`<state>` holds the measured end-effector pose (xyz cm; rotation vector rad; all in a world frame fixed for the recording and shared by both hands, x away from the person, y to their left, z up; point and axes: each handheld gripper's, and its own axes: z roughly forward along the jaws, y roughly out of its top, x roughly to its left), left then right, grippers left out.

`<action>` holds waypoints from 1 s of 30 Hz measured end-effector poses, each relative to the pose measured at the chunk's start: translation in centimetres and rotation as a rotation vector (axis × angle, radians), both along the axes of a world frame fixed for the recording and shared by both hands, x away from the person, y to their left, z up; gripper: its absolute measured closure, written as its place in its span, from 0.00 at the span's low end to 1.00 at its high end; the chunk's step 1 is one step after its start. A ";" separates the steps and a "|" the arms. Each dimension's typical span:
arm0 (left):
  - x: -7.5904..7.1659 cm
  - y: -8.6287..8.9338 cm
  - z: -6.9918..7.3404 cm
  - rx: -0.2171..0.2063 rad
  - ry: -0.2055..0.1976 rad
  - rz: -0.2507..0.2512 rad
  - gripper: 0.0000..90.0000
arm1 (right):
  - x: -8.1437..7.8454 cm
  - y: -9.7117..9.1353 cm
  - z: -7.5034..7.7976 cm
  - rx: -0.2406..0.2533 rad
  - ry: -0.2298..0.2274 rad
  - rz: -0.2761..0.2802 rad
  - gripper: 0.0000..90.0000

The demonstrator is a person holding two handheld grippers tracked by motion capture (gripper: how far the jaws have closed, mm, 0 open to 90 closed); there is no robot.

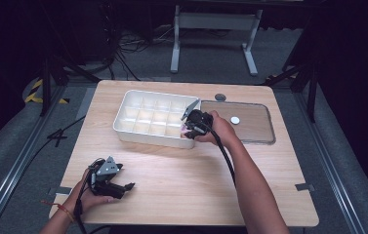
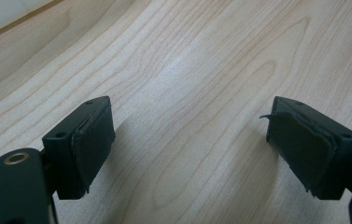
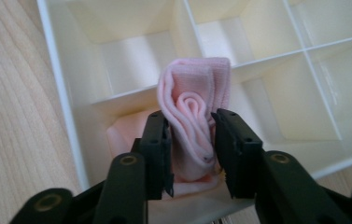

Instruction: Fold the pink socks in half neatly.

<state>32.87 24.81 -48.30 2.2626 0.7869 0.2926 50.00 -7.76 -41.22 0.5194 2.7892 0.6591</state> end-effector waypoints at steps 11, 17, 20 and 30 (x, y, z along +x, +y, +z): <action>0.0 0.0 0.0 0.000 0.000 0.000 0.17 | 0.1 -2.0 2.3 0.118 0.053 -0.027 0.65; 0.0 0.0 0.0 0.000 0.000 -0.001 0.17 | 0.3 -2.1 2.6 0.156 0.053 -0.056 0.81; 0.0 0.0 0.0 0.000 0.000 -0.001 0.17 | 0.4 -1.5 1.9 0.115 0.068 -0.050 0.87; 0.0 0.1 0.1 0.008 -0.004 -0.007 0.17 | 0.6 0.4 0.5 -0.008 0.066 -0.051 0.90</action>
